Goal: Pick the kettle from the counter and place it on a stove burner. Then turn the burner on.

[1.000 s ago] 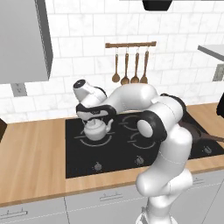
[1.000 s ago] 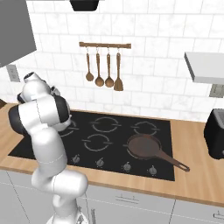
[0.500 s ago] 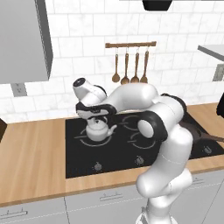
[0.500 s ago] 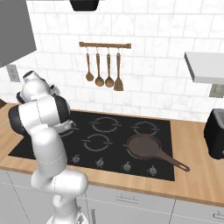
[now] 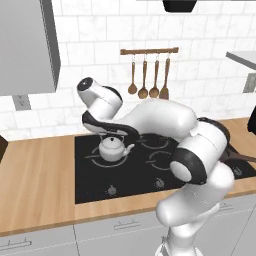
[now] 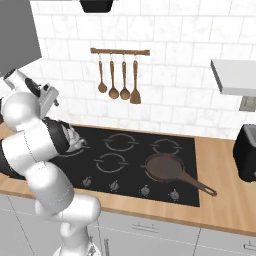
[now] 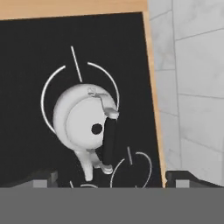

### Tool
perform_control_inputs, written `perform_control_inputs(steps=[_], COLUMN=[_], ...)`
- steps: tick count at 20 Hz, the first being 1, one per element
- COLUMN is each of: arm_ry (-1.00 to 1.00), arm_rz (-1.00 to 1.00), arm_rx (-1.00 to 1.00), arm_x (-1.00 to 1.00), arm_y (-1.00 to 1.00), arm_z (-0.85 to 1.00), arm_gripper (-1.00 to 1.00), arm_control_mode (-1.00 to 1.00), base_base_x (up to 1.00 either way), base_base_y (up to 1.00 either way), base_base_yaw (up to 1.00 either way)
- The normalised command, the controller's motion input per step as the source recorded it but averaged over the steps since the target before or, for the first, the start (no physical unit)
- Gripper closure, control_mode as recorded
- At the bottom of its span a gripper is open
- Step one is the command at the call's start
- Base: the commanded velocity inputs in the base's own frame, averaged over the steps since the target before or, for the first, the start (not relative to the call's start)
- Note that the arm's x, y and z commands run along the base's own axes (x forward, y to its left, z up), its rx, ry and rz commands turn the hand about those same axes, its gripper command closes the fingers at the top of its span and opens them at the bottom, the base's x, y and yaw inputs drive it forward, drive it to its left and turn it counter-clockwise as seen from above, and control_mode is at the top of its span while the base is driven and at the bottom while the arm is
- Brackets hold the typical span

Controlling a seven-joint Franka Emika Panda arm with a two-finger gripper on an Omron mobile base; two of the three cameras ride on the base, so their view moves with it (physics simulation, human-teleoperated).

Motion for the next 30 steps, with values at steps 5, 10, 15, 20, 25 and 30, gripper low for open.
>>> perform_control_inputs(steps=[5, 10, 15, 20, 25, 30], arm_ry=[-0.02, 0.02, 0.01, -0.06, -0.01, 0.0], arm_rz=[-0.41, -0.61, -0.59, -0.44, -0.09, 0.0], arm_rx=[0.12, 0.19, 0.23, 0.23, 0.11, 0.0], arm_x=[-1.0, -1.0, -0.83, 0.07, 0.1, 0.16], arm_y=[0.02, 0.16, 0.05, 0.0, 0.0, 0.0], arm_z=[-0.05, -0.48, -0.81, -0.95, -0.37, -0.34], arm_gripper=[-1.0, -1.0, -1.0, -1.0, -1.0, -1.0], arm_control_mode=[-1.0, -1.0, -1.0, -1.0, -1.0, -1.0], base_base_x=[0.0, 0.0, 0.0, 0.0, 0.0, 0.0], base_base_y=[0.0, 0.0, 0.0, 0.0, 0.0, 0.0], base_base_yaw=[0.0, 0.0, 0.0, 0.0, 0.0, 0.0])
